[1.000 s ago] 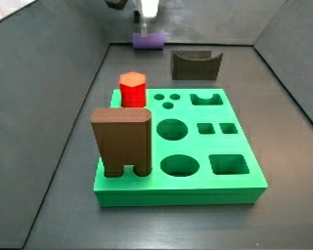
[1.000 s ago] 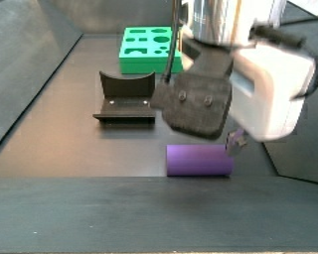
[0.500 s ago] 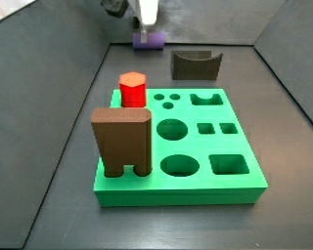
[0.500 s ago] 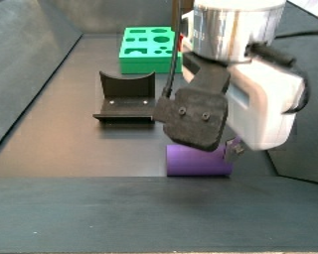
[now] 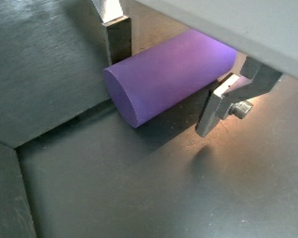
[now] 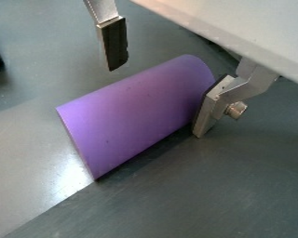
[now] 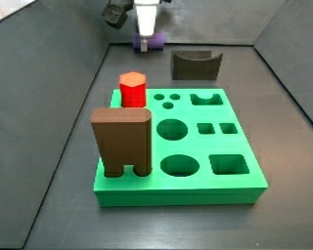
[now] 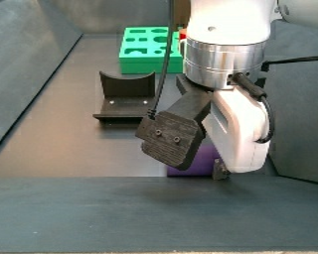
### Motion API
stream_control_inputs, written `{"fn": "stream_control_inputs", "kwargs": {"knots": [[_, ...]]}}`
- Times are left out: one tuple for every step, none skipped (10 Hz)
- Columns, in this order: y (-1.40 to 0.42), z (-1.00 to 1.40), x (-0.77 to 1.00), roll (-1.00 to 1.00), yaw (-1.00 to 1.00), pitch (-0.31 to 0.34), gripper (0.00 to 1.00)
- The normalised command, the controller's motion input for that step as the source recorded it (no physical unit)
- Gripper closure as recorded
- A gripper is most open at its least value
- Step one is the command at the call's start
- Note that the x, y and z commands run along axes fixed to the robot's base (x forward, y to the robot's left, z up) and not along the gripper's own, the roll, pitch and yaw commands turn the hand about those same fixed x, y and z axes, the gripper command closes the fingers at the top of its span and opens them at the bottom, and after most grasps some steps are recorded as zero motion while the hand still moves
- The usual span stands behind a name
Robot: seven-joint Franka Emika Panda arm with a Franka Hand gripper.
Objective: Pick up the round object. Move up. Place the round object on the fixture. Regrasp the round object. Move to above the board. Insert the round object.
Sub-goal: Pick up the round object.
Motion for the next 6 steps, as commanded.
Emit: {"fn": "stream_control_inputs", "kwargs": {"knots": [[0.11, -0.57, 0.0, -0.23, -0.45, -0.139, 0.0], [0.08, -0.56, 0.0, -0.25, -0.45, -0.143, 0.0], [0.06, -0.53, 0.0, -0.26, -0.45, -0.151, 0.0], [0.0, -0.54, 0.0, -0.25, -0.49, -0.159, 0.0], [-0.11, -0.61, 0.05, -0.23, -0.51, -0.146, 0.0], [-0.14, -0.61, 0.05, -0.23, -0.47, -0.134, 0.0]]}}
